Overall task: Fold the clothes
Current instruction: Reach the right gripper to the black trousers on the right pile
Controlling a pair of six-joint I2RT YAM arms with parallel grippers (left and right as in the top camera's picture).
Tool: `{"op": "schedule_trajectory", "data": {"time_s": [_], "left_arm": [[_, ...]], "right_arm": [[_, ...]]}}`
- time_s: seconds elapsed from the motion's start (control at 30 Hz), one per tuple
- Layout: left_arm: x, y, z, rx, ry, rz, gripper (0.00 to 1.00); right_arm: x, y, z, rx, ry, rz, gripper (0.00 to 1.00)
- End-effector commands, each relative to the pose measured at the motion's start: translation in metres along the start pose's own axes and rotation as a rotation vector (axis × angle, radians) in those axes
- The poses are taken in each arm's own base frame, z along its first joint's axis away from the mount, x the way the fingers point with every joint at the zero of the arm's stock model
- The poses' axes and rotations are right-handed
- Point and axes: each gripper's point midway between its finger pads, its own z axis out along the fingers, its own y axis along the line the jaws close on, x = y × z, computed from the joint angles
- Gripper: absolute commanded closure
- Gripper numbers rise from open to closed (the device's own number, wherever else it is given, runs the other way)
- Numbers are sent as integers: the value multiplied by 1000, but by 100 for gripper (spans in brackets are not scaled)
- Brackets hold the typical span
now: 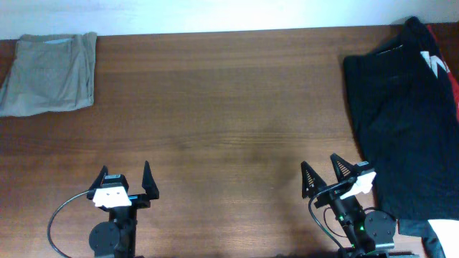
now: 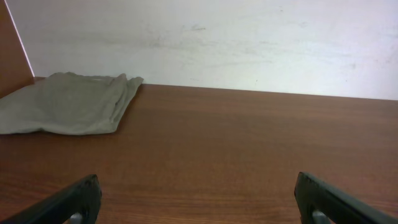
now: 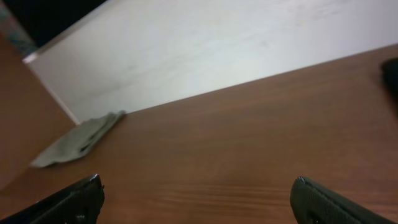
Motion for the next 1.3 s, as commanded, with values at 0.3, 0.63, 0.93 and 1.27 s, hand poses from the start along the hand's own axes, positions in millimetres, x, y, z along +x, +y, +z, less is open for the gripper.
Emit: {"op": "schedule_trajectory", "data": {"time_s": [0.3,0.63,0.93,1.27], "left_arm": [[2,2,0,-13,0,-2,1],[2,2,0,-13,0,-2,1],[2,2,0,-13,0,-2,1],[2,2,0,-13,0,-2,1]], "right_arm": [[-137,32,-11,93,-232,-156,1],[-196,-87,143,677,388,-358,1],[-121,-220,226,906,717,-555,1],[-9,-307,260,914,985,-541,1]]}}
